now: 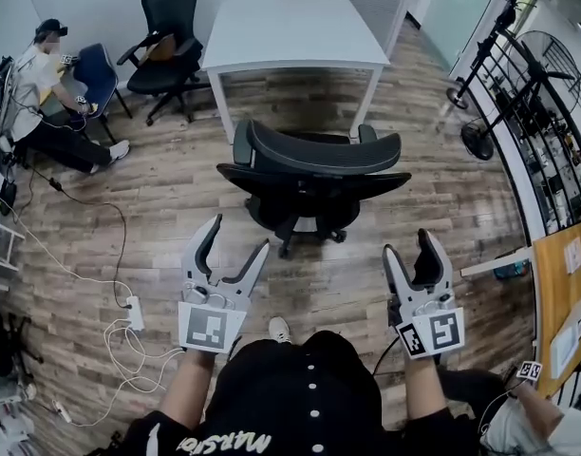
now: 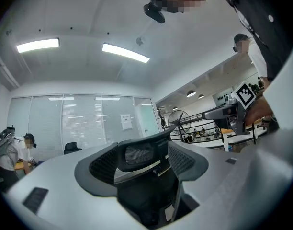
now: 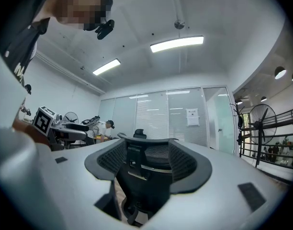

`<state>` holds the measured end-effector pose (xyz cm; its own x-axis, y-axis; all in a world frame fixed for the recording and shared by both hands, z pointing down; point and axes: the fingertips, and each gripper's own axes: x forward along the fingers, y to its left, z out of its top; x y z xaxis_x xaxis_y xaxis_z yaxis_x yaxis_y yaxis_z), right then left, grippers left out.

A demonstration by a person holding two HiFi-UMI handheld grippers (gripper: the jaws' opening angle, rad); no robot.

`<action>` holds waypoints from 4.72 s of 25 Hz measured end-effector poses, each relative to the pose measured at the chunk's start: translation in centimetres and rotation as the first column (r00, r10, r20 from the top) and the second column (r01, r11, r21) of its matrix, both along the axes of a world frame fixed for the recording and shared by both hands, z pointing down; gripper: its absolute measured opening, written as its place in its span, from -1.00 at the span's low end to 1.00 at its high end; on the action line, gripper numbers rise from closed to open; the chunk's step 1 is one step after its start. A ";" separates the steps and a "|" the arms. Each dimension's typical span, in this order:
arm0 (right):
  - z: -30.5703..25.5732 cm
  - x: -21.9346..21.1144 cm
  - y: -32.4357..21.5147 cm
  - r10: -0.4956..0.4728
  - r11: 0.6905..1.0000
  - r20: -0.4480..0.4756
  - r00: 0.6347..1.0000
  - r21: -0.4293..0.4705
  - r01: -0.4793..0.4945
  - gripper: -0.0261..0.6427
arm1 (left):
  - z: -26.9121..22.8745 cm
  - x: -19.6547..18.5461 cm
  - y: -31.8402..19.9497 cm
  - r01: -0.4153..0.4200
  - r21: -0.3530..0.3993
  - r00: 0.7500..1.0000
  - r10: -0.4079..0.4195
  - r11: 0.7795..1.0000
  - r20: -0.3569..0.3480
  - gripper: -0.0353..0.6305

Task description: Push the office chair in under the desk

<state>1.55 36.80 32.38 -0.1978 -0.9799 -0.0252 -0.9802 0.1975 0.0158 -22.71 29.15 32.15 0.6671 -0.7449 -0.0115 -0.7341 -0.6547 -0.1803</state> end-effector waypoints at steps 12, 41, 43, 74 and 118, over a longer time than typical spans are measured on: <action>-0.3 0.4 -4.5 -0.016 1.000 -0.160 0.987 -0.005 0.016 -0.04 | -0.2 1.8 -3.7 -0.058 0.126 0.981 0.033 0.990 0.192 0.09; 2.6 -1.3 -15.4 -0.296 0.953 -0.703 0.647 -0.170 0.251 -0.04 | 2.5 8.9 -11.5 -0.284 0.227 0.767 0.079 0.931 0.636 -0.09; 2.6 -1.2 -15.7 -0.314 0.948 -0.696 0.646 -0.186 0.260 -0.04 | 2.5 9.1 -11.9 -0.283 0.224 0.769 0.080 0.933 0.634 -0.09; 3.0 3.0 -22.5 -0.383 0.915 -0.683 0.622 -0.188 0.357 -0.01 | 3.0 13.7 -17.6 -0.252 0.188 0.756 0.072 0.949 0.651 -0.05; 3.5 8.9 -34.5 -0.431 0.889 -0.671 0.603 -0.201 0.412 -0.01 | 3.2 19.4 -29.2 -0.150 0.181 0.778 0.002 0.972 0.628 0.01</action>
